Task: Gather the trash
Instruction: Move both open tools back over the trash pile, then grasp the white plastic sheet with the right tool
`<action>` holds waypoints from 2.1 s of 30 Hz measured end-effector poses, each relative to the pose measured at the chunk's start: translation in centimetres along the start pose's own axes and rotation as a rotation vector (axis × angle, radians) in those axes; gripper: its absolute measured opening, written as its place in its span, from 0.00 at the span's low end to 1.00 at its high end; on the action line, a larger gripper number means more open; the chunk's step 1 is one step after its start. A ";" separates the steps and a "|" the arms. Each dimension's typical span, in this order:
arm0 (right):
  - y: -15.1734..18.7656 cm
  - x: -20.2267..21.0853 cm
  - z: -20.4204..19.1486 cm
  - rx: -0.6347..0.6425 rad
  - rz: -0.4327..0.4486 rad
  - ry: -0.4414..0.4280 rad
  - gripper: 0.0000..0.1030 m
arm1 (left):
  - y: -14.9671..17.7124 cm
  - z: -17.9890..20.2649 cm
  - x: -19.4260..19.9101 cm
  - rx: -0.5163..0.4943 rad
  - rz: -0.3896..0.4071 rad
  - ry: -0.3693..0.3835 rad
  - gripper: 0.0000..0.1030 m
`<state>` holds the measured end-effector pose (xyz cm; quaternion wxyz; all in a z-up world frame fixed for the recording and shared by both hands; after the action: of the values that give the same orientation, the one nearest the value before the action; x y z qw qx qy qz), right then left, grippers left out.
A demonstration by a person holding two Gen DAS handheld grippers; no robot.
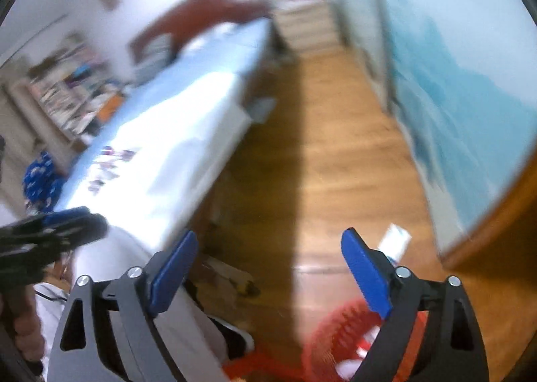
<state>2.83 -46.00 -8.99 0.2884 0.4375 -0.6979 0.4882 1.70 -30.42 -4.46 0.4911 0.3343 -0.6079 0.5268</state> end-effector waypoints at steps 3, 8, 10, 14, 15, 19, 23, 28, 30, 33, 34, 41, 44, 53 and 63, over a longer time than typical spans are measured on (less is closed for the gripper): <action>-2.3 -0.8 -6.0 0.089 0.012 -0.042 0.91 | -0.2 -3.7 1.5 0.067 0.050 -0.039 0.76; -5.1 -3.4 -15.0 0.199 0.014 -0.076 0.93 | 0.5 -11.3 2.4 0.200 0.118 -0.087 0.76; -6.4 -4.4 -17.8 0.227 0.020 -0.086 0.93 | 0.8 -13.5 2.1 0.243 0.129 -0.107 0.77; -8.1 -7.0 -23.6 0.271 0.026 -0.107 0.93 | 1.4 -18.5 1.4 0.328 0.140 -0.113 0.77; -8.6 -7.6 -24.6 0.276 0.026 -0.113 0.93 | 1.5 -19.4 1.1 0.344 0.143 -0.117 0.77; -9.6 -10.5 -27.9 0.293 0.012 -0.124 0.93 | 2.0 -22.5 0.5 0.381 0.141 -0.127 0.77; -10.5 -13.7 -29.6 0.301 -0.018 -0.126 0.93 | 2.2 -25.2 -0.2 0.407 0.142 -0.119 0.77; -12.1 -18.0 -31.7 0.346 -0.043 -0.102 0.93 | 2.5 -27.3 -0.7 0.437 0.139 -0.110 0.77; -12.8 -20.0 -32.6 0.371 -0.062 -0.088 0.93 | 2.6 -28.1 -0.9 0.451 0.137 -0.104 0.77; -14.1 -23.3 -34.0 0.409 -0.098 -0.066 0.91 | 2.8 -29.3 -1.3 0.477 0.135 -0.095 0.77; -14.5 -24.7 -34.7 0.423 -0.118 -0.067 0.90 | 2.8 -29.6 -1.4 0.484 0.135 -0.095 0.77; -15.9 -33.4 -38.6 0.482 -0.214 -0.003 0.85 | 2.9 -31.2 -2.0 0.517 0.122 -0.088 0.77; -16.0 -36.1 -39.4 0.476 -0.255 0.009 0.78 | 3.0 -31.5 -2.0 0.523 0.119 -0.087 0.77; -15.5 -38.4 -39.5 0.468 -0.273 0.020 0.28 | 2.9 -31.5 -2.2 0.520 0.111 -0.085 0.77; -14.9 -34.7 -37.5 0.412 -0.254 -0.063 0.18 | 2.7 -30.8 -2.1 0.511 0.113 -0.088 0.77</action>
<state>30.86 -1.67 -18.02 0.2300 0.5863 -0.5317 0.5662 7.34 -0.25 -8.50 0.3337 0.4357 -0.4936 0.6747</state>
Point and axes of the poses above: each gripper's, at about its wrist camera, not at the fingertips, and x roughly against the way its jaws point, z to its right, y to its underside, the point moved 5 cm from there along -x, roughly the way its jaws point, and after that the axes turned 14 degrees about -z, right-handed, at the moved point
